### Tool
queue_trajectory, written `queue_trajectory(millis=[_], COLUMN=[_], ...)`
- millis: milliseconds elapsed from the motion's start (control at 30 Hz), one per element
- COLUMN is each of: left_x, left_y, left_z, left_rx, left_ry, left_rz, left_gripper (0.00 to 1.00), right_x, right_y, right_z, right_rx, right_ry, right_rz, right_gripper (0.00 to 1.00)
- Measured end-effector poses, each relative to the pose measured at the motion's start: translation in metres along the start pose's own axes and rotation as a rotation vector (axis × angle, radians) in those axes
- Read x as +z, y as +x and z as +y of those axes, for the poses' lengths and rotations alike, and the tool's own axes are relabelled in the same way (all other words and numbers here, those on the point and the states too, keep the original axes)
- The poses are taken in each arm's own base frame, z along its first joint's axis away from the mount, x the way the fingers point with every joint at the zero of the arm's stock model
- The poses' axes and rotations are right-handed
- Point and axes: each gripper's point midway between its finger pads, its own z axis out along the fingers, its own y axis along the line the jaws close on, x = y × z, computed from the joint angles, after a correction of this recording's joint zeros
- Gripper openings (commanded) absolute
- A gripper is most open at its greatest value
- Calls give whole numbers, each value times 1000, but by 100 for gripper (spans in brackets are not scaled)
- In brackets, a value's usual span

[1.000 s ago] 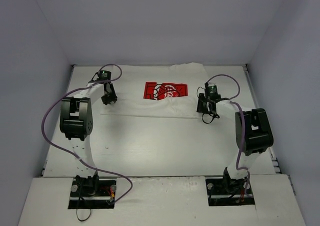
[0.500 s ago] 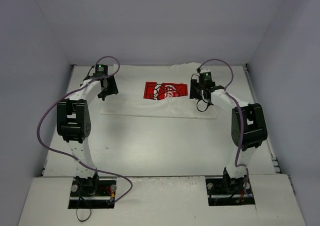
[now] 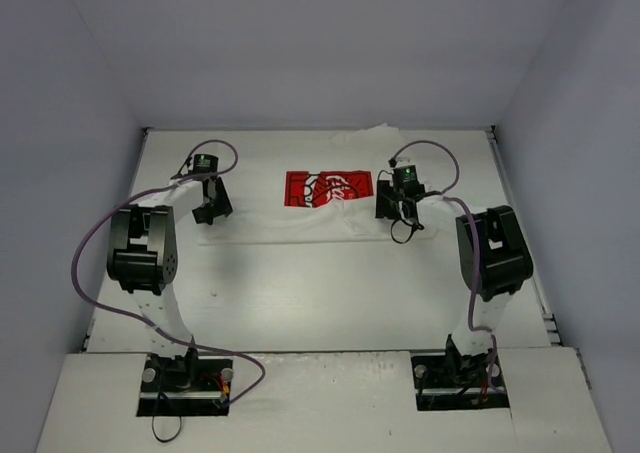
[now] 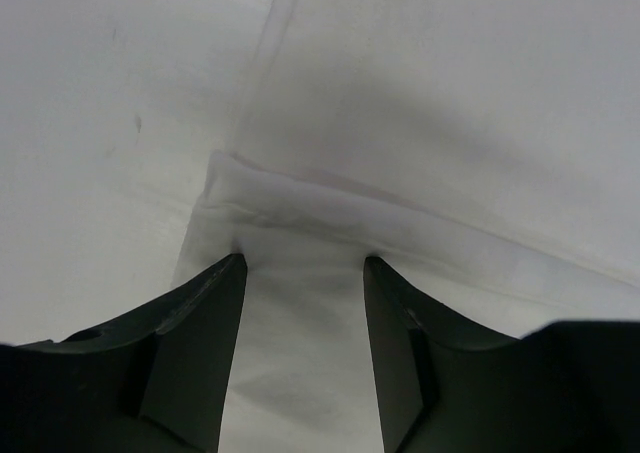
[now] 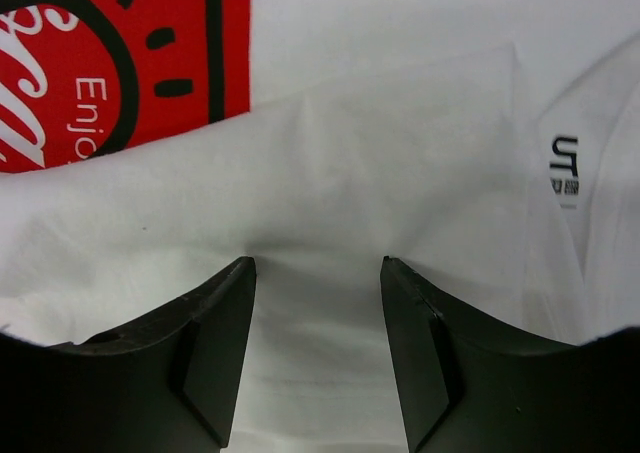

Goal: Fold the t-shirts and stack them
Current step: Fold the flattened tshirt in 1/3 of the way, then grap the side of the flattened tshirt furthest away from the robot with both arms

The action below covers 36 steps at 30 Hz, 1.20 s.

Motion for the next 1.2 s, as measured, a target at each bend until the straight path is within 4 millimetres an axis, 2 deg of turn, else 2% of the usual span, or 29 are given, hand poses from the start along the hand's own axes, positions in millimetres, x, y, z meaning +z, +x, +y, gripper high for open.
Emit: queue_trajectory(millis=[267,400,500,567,600,733,800,867,933,967,1100,1200], left_x=[-29,-36,-47,-59,-65,-90,-92,-82,-61,-47,9,41], left_y=[57,68,67,41,18,-100,-150,-179,-190,-188,-171,-151], left_z=[33,38,38,27,18,-23,-39,-50,-55,-56,-60,-59], left_rx=[-19,-15,-6,2,5,15,42,89,143,165,247,285], left_ry=[-61,-68,-62,-27,5,163,231,276,305,315,352,368], left_rz=[76,104,135,116,86,-130,-218,-263,-263,-242,-154,-83], left_gripper=[48,55,58,58,58,58,58,58,58,58,58,58], right_x=[-50,-69,-80,-85,-86,-90,-87,-80,-68,-60,-27,-7], right_y=[59,79,78,57,38,-68,-113,-140,-148,-147,-126,-113], right_z=[5,10,9,6,5,-15,-29,-42,-52,-54,-48,-47], right_rx=[86,91,72,49,44,47,44,30,2,-20,-106,-153], right_ry=[-2,5,23,37,38,42,36,26,12,-1,-88,-130], right_rz=[101,166,182,157,125,-74,-153,-194,-192,-179,-96,-49], right_gripper=[52,53,55,56,56,56,56,56,56,56,57,59])
